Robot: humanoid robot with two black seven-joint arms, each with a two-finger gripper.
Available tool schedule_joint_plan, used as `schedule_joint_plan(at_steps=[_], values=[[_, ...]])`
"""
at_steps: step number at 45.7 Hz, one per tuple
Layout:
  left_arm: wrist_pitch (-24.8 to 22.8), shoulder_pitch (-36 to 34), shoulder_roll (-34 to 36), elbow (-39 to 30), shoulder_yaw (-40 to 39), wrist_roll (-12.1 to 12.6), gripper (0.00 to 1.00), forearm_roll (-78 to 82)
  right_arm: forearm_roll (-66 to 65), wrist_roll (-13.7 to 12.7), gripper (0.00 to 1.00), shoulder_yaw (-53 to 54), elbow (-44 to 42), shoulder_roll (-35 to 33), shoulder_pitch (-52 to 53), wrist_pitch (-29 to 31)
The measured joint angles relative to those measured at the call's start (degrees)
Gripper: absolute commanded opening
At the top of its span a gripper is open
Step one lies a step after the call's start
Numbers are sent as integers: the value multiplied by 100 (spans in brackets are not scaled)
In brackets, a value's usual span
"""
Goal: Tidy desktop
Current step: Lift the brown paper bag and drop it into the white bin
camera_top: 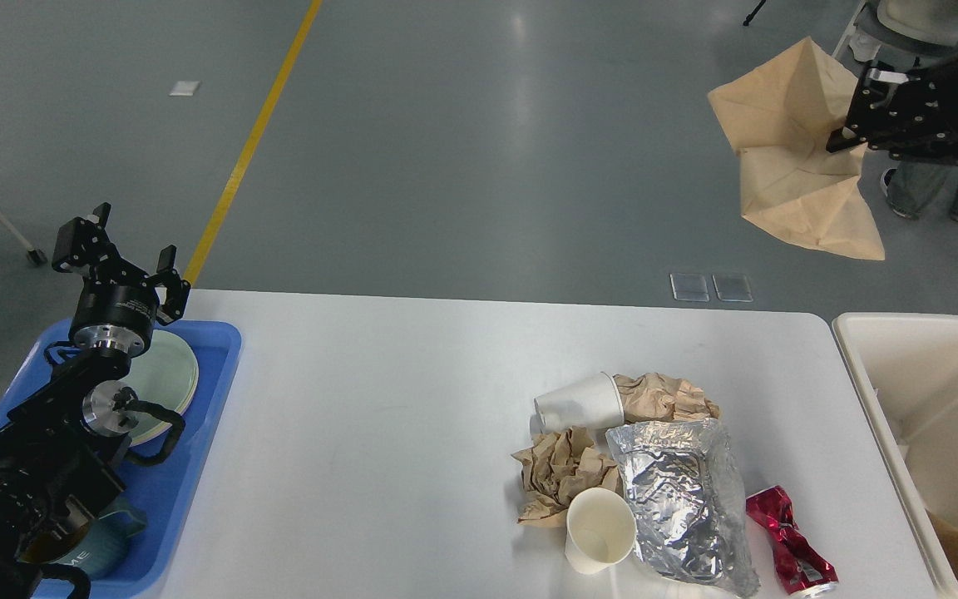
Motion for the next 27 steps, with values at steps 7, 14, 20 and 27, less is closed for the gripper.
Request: schedule_joint_plan(at_steps=[7,14,20,27], values=[[0,0,0,0,0,0,96,0,13,0,0,-200,-527,-57,-1480,-1736],[0,0,0,0,0,0,96,0,24,4,0,-80,-1142,-60,-2959,-2837],[0,0,0,0,0,0,96,4,59,10,22,180,-1543,-35,-3875,-3070],[0,0,0,0,0,0,96,5,176,17,100,547,-2076,41,-4615,-3203]])
